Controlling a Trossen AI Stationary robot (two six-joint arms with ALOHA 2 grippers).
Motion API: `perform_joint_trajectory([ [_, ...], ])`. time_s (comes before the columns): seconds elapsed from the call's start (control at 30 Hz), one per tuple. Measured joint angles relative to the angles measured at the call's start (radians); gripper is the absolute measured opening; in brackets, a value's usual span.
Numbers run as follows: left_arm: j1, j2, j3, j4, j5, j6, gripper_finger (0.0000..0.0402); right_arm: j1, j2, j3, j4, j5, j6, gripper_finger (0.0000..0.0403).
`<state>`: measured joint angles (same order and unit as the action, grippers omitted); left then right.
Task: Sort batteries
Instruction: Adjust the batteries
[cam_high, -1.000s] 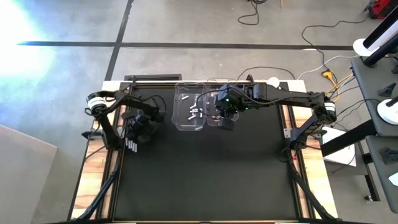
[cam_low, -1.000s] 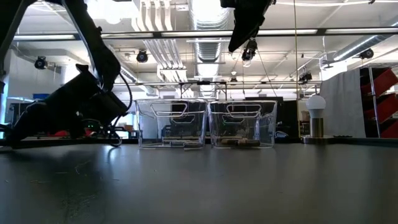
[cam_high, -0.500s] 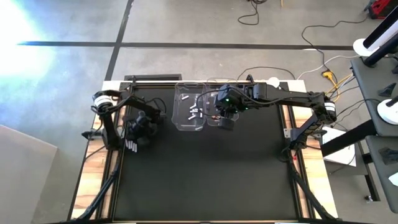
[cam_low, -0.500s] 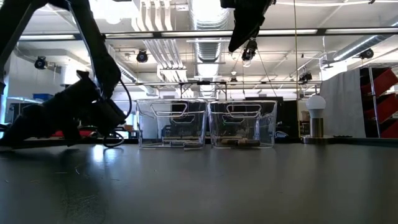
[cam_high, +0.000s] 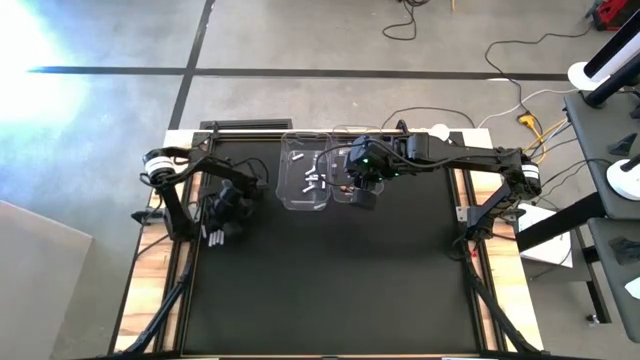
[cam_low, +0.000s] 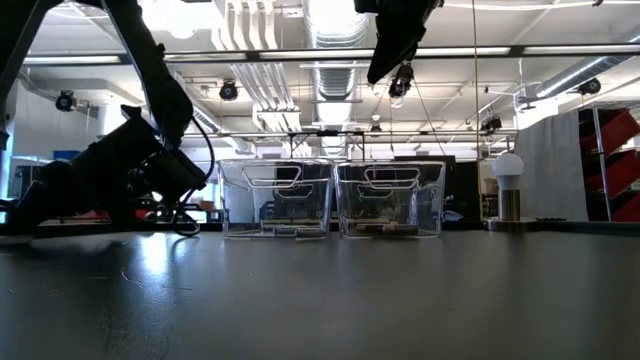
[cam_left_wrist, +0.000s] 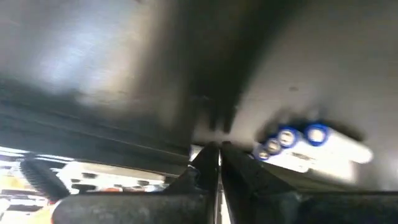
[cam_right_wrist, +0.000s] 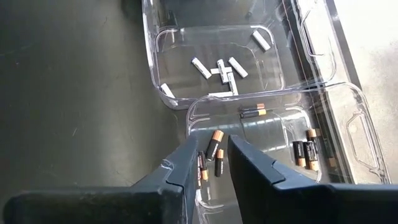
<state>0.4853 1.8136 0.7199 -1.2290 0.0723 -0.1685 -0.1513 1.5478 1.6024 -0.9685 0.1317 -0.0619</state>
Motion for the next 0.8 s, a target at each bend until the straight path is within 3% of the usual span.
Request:
perform_joint_trajectory([
  [0.2, 0.004, 0.012, -0.006, 0.002, -0.091, -0.009, 0.0000, 0.000, 0.000, 0.000, 0.001, 0.000, 0.000, 0.0068],
  [0.57, 0.023, 0.124, -0.004, -0.014, -0.100, -0.060, 0.0000, 0.000, 0.000, 0.000, -0.001, 0.000, 0.011, 0.0054],
  [0.67, 0.021, 0.111, -0.007, -0.011, -0.086, -0.062, 0.0000, 0.000, 0.000, 0.000, -0.010, 0.000, 0.013, 0.0058],
  [0.8, 0.014, 0.076, -0.012, -0.004, 0.007, -0.061, 0.0000, 0.000, 0.000, 0.000, -0.027, 0.000, 0.013, 0.0065],
])
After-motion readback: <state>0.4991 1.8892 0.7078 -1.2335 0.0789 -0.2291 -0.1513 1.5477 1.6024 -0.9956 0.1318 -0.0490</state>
